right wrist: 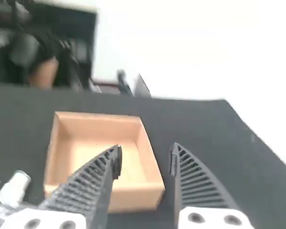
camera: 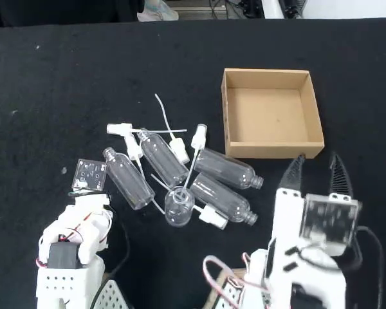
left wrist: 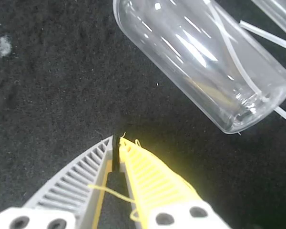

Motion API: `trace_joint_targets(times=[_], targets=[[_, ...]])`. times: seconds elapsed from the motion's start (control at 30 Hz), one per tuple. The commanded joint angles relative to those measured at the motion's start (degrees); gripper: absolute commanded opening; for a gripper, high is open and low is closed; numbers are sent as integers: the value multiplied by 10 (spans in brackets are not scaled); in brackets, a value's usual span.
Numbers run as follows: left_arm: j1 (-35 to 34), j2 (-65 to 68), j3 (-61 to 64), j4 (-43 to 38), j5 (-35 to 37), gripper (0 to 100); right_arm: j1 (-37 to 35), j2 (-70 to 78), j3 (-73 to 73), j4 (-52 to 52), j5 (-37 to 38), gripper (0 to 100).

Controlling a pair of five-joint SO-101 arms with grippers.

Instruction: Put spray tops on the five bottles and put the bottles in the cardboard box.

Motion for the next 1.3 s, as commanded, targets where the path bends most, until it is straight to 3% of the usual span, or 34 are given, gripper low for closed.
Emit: trace_joint_targets(times=[0.0, 0.23, 0.4, 0.47, 0.73, 0.93, 1.27], targets=[[0, -4, 13, 4, -4, 30, -47, 62, -79, 3, -2, 137], [0, -4, 13, 4, -4, 30, -143, 299, -225, 90, -2, 138], [0, -4, 13, 4, -4, 30, -169, 328, -266, 73, -24, 138], [0, -4, 13, 4, -4, 30, -209, 335, -269, 76, -50, 138], [0, -4, 13, 4, -4, 30, -404, 452, -247, 210, -23, 142], [0, -4, 13, 4, -4, 30, -466, 424, -203, 215, 37, 243], [0, -4, 13, 4, -4, 30, -506, 240, -42, 236, 183, 251]])
